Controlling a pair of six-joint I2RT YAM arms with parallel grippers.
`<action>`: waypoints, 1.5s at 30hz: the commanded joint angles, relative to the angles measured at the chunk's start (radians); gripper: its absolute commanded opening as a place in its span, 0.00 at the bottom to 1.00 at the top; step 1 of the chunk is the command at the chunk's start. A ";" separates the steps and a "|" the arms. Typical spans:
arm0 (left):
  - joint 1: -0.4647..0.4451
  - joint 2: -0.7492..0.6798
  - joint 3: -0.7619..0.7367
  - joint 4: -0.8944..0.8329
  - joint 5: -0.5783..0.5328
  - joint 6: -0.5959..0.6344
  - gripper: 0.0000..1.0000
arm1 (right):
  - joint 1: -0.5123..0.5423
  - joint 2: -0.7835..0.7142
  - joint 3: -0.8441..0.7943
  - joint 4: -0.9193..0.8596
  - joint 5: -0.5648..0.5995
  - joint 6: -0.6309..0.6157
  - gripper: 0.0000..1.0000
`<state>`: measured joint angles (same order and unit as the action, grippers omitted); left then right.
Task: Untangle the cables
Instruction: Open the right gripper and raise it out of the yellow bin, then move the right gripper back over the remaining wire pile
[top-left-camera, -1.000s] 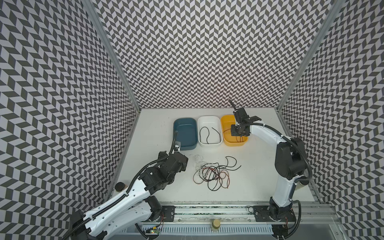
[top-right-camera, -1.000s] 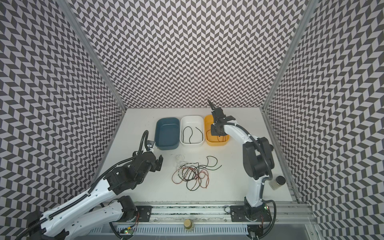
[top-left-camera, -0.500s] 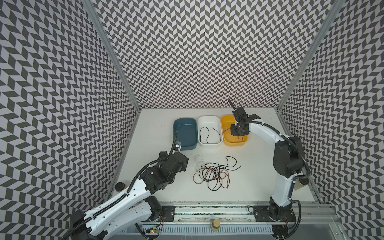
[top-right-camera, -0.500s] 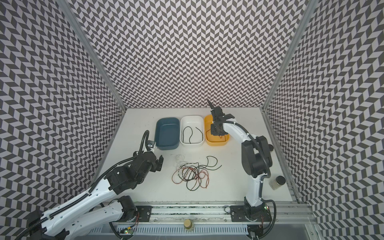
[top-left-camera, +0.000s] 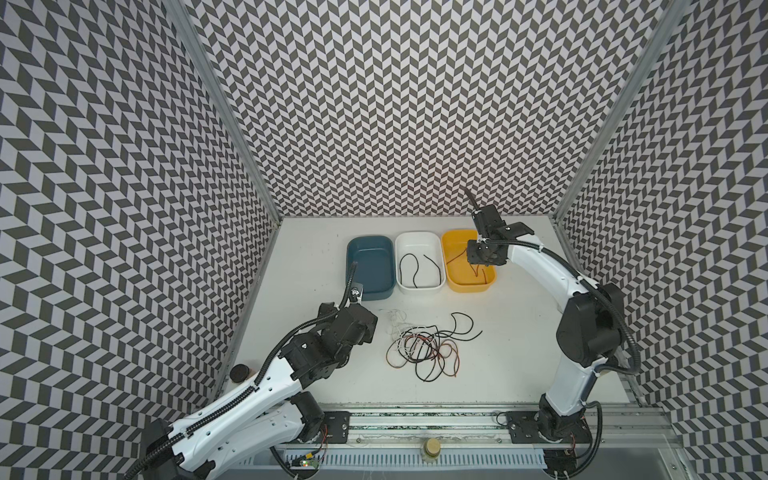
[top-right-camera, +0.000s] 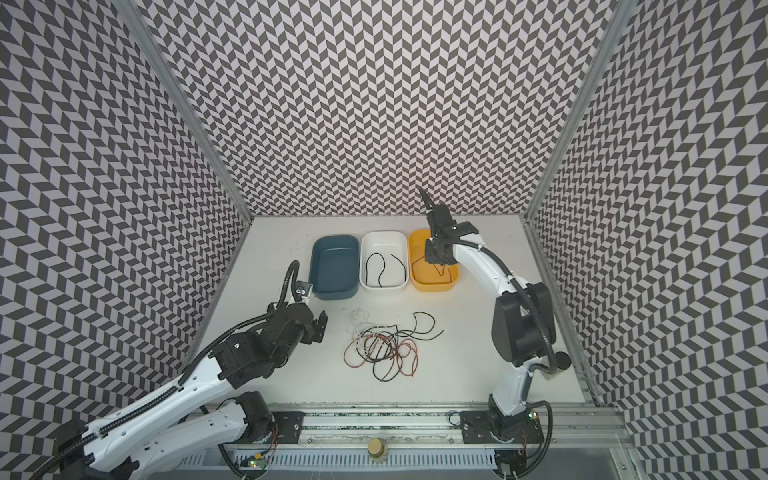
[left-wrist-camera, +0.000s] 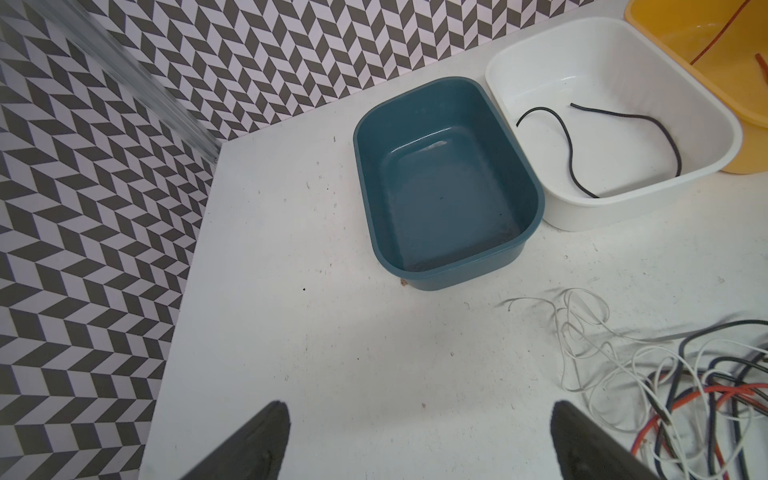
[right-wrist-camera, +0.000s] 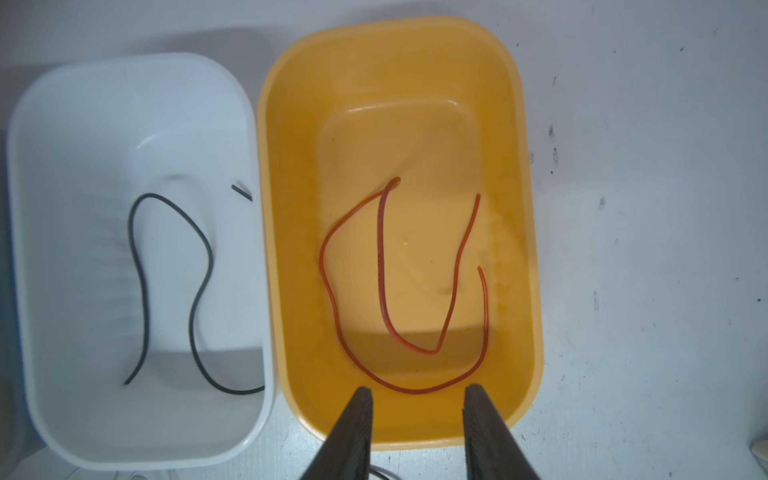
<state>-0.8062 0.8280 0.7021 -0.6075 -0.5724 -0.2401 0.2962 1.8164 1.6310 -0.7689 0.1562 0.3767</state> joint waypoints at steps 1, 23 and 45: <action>-0.008 -0.001 0.033 -0.023 -0.004 -0.011 1.00 | -0.004 -0.097 0.013 -0.045 -0.034 0.039 0.39; -0.048 0.070 0.070 -0.043 0.249 -0.007 1.00 | 0.414 -0.808 -0.817 0.222 -0.140 0.114 0.48; -0.044 0.438 0.168 -0.004 0.472 -0.469 1.00 | 0.442 -0.979 -0.551 -0.262 0.079 -0.053 0.54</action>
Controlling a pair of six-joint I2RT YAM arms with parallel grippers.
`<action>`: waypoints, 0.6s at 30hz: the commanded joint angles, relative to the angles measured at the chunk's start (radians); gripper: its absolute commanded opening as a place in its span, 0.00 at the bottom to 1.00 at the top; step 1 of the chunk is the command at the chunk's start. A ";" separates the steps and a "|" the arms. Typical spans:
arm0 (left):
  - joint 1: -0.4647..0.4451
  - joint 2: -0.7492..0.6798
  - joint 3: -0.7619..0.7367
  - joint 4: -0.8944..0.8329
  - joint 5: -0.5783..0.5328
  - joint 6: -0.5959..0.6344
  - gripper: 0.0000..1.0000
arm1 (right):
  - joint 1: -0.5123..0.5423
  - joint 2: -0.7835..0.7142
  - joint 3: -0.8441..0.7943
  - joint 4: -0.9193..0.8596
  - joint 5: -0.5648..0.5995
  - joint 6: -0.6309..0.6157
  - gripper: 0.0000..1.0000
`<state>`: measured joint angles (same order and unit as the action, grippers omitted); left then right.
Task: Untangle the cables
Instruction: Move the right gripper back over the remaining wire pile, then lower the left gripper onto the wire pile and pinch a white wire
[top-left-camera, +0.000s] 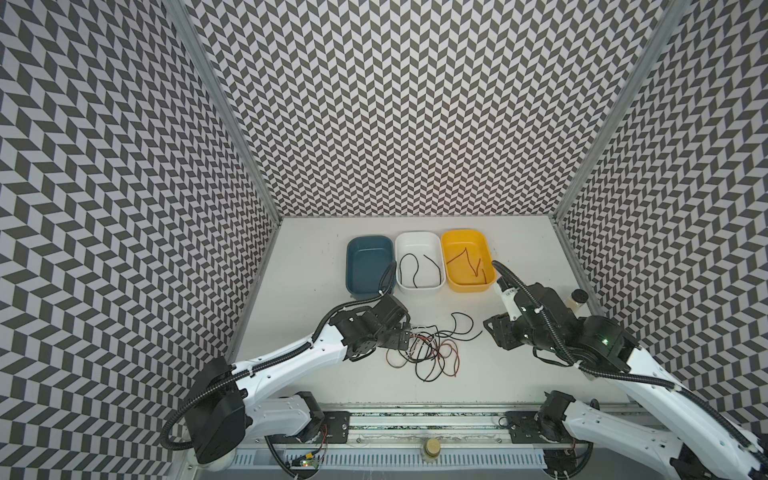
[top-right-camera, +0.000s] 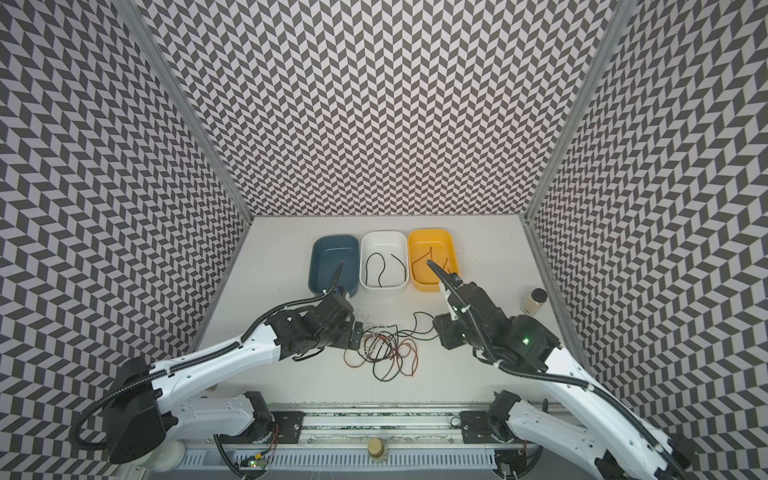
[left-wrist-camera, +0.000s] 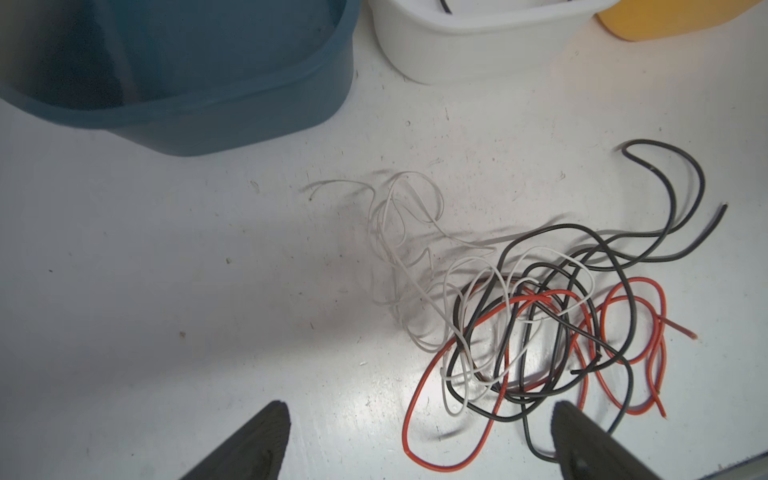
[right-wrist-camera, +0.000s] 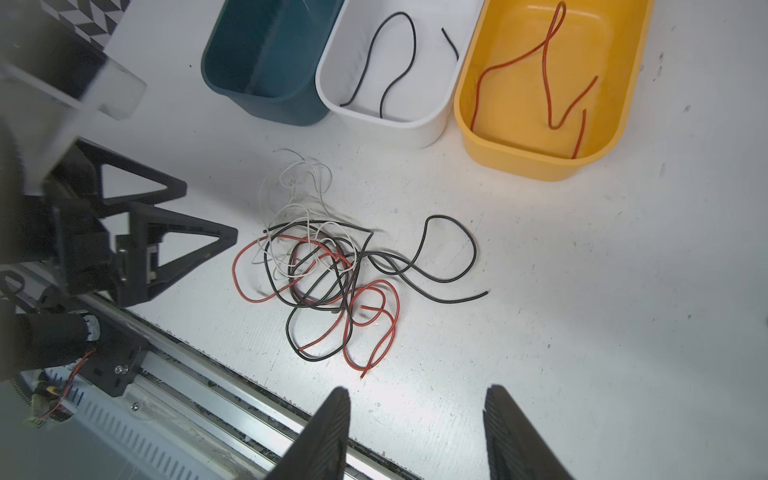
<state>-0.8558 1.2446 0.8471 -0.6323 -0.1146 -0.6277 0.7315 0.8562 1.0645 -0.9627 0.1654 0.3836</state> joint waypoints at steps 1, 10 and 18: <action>0.006 0.032 0.023 0.028 0.017 -0.088 0.99 | 0.006 -0.028 0.006 -0.058 0.093 -0.079 0.56; 0.010 0.094 0.001 0.082 0.005 -0.149 0.91 | 0.006 -0.113 -0.085 0.027 0.190 -0.143 0.64; 0.026 0.151 0.008 0.119 -0.001 -0.187 0.77 | 0.006 -0.196 -0.167 0.085 0.203 -0.141 0.72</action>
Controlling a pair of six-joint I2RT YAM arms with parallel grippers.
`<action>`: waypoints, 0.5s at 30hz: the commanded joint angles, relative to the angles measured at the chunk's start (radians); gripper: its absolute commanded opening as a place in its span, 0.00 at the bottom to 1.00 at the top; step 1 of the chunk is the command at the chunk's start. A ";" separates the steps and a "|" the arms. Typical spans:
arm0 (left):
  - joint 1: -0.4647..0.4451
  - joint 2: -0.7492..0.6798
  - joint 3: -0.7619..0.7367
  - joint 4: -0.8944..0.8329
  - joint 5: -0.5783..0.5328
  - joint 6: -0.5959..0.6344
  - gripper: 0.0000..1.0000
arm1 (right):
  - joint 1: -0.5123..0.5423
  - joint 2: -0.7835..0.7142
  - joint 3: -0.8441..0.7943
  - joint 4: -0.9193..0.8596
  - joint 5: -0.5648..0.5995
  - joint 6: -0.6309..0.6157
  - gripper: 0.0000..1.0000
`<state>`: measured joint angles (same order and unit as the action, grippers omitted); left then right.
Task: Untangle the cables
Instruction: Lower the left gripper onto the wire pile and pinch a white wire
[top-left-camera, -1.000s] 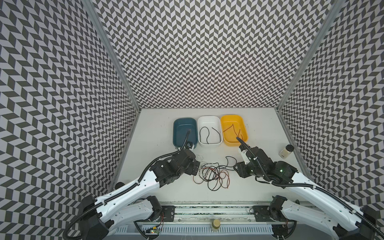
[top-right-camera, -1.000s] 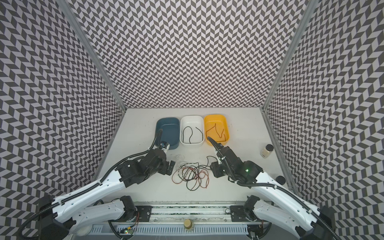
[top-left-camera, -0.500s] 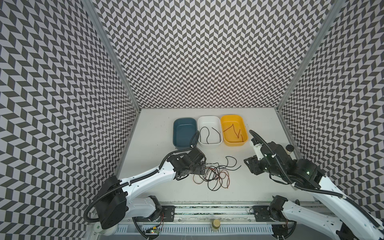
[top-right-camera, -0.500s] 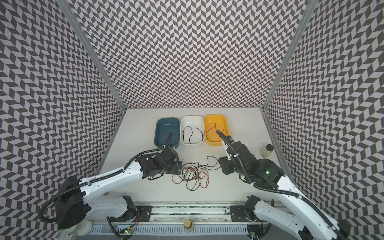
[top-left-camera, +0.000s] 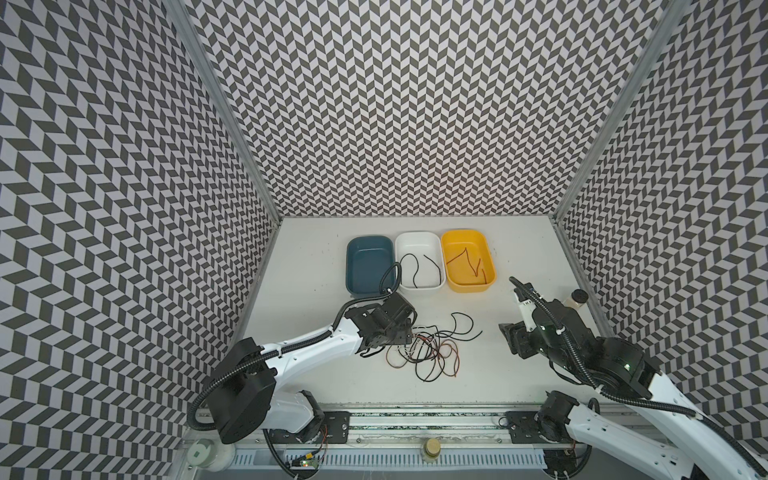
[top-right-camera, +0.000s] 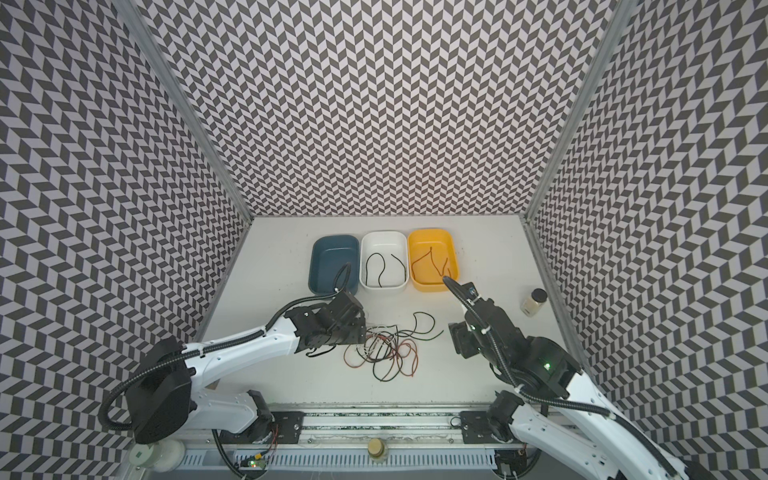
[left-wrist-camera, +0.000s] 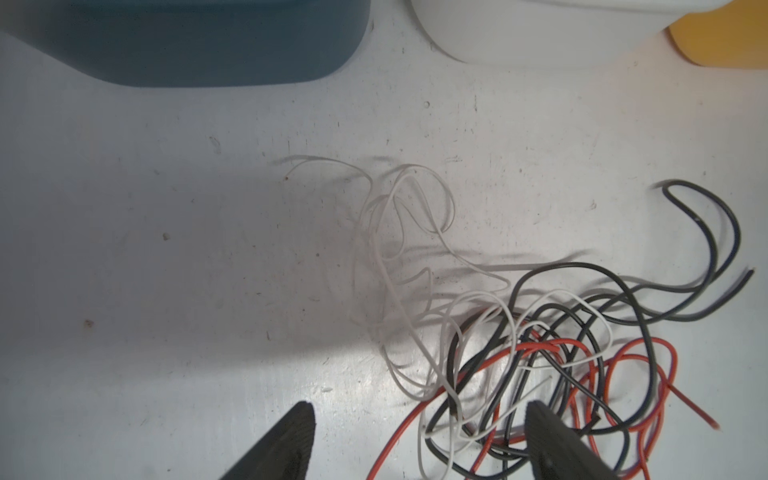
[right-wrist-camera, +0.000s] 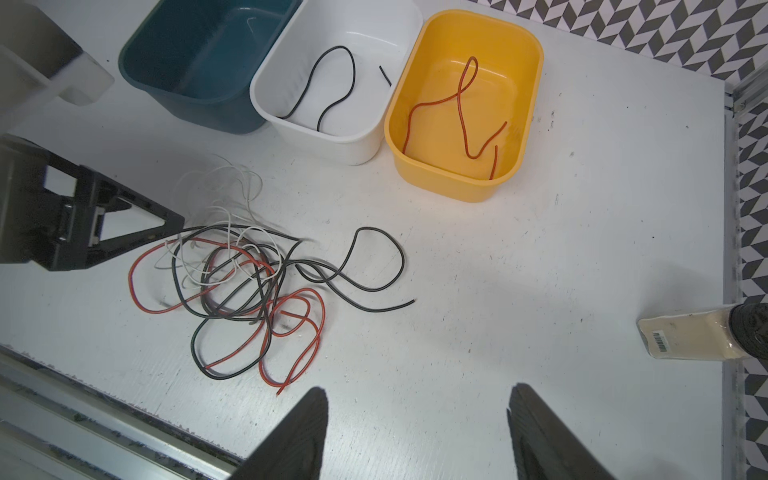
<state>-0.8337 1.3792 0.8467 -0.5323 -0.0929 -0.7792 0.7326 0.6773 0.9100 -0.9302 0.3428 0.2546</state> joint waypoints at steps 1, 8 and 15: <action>0.004 0.021 0.015 0.016 -0.029 -0.035 0.76 | 0.005 -0.019 -0.015 0.053 0.027 -0.008 0.73; 0.018 0.055 0.025 0.026 -0.044 -0.044 0.61 | 0.006 -0.047 -0.046 0.067 0.012 0.001 0.85; 0.019 0.093 0.034 0.040 -0.051 -0.055 0.45 | 0.005 -0.066 -0.069 0.085 -0.002 0.001 0.93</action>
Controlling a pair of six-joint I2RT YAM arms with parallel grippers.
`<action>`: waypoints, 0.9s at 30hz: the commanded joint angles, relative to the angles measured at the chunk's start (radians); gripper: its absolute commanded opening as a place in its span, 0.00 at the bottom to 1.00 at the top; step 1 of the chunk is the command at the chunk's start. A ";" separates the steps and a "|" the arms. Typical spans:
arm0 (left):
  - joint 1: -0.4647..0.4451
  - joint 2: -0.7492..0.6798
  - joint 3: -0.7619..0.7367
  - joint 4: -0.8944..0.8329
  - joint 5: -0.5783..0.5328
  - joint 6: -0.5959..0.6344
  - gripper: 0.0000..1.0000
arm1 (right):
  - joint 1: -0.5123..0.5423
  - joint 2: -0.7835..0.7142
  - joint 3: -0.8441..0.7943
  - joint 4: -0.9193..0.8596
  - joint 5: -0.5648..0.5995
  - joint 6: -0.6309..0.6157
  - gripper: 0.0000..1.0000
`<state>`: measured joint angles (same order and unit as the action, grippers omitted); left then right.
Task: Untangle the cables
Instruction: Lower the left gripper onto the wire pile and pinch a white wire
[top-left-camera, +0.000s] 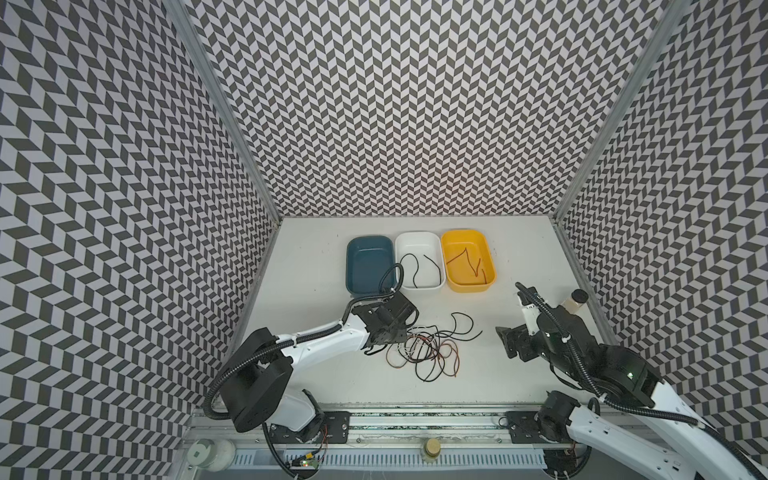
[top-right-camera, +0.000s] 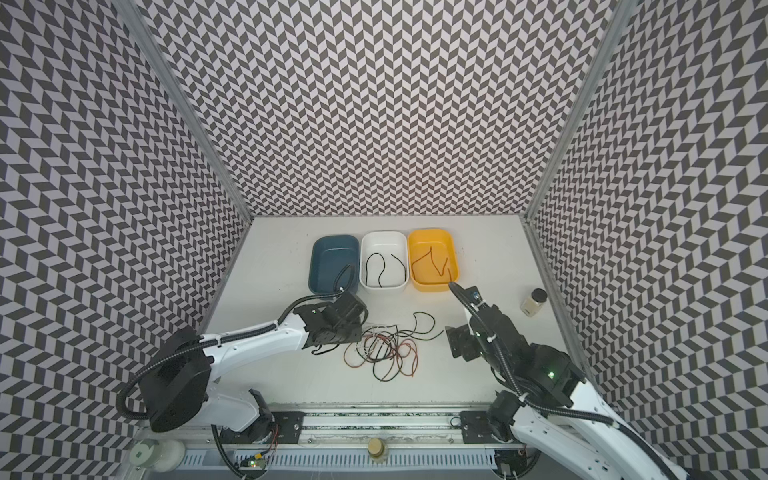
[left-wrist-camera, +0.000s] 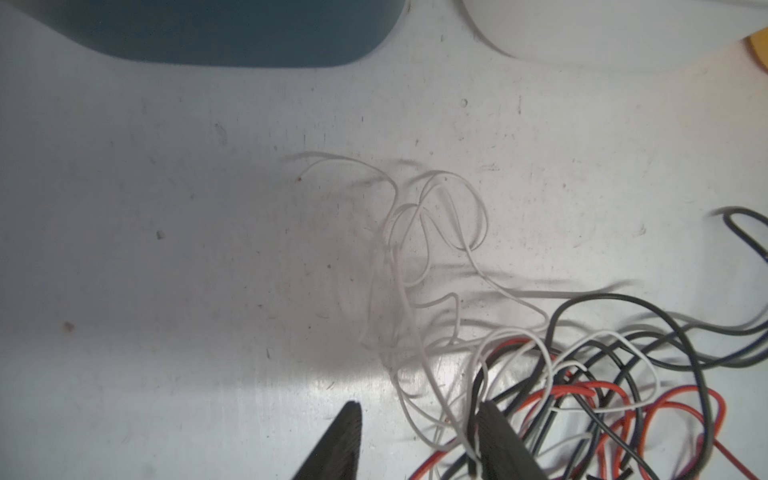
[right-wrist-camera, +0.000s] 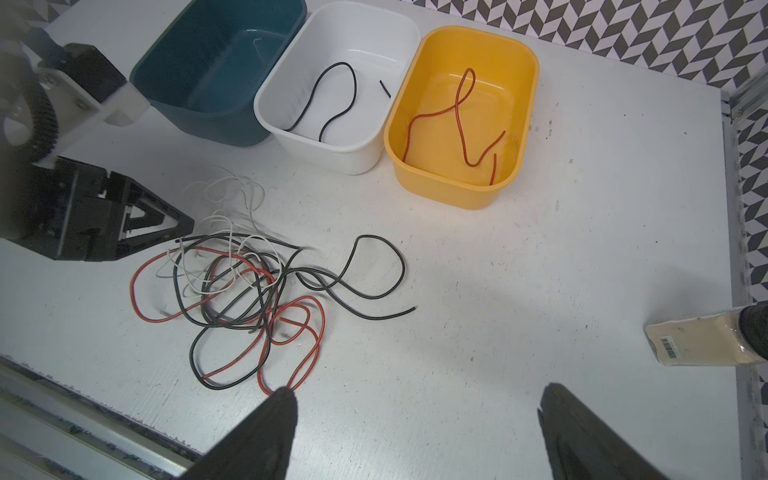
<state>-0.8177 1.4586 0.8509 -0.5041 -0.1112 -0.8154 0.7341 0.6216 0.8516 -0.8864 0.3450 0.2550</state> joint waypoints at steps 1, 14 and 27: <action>0.003 0.017 0.030 0.013 -0.034 -0.019 0.42 | 0.004 -0.011 -0.010 0.041 -0.004 0.001 0.93; 0.002 0.005 0.050 -0.009 -0.064 -0.018 0.27 | 0.004 -0.019 -0.023 0.053 -0.015 -0.009 0.95; 0.003 -0.020 0.070 -0.042 -0.082 -0.008 0.05 | 0.004 -0.026 -0.026 0.056 -0.017 -0.009 0.96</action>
<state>-0.8173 1.4734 0.8803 -0.5083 -0.1505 -0.8165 0.7341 0.6056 0.8322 -0.8608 0.3286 0.2527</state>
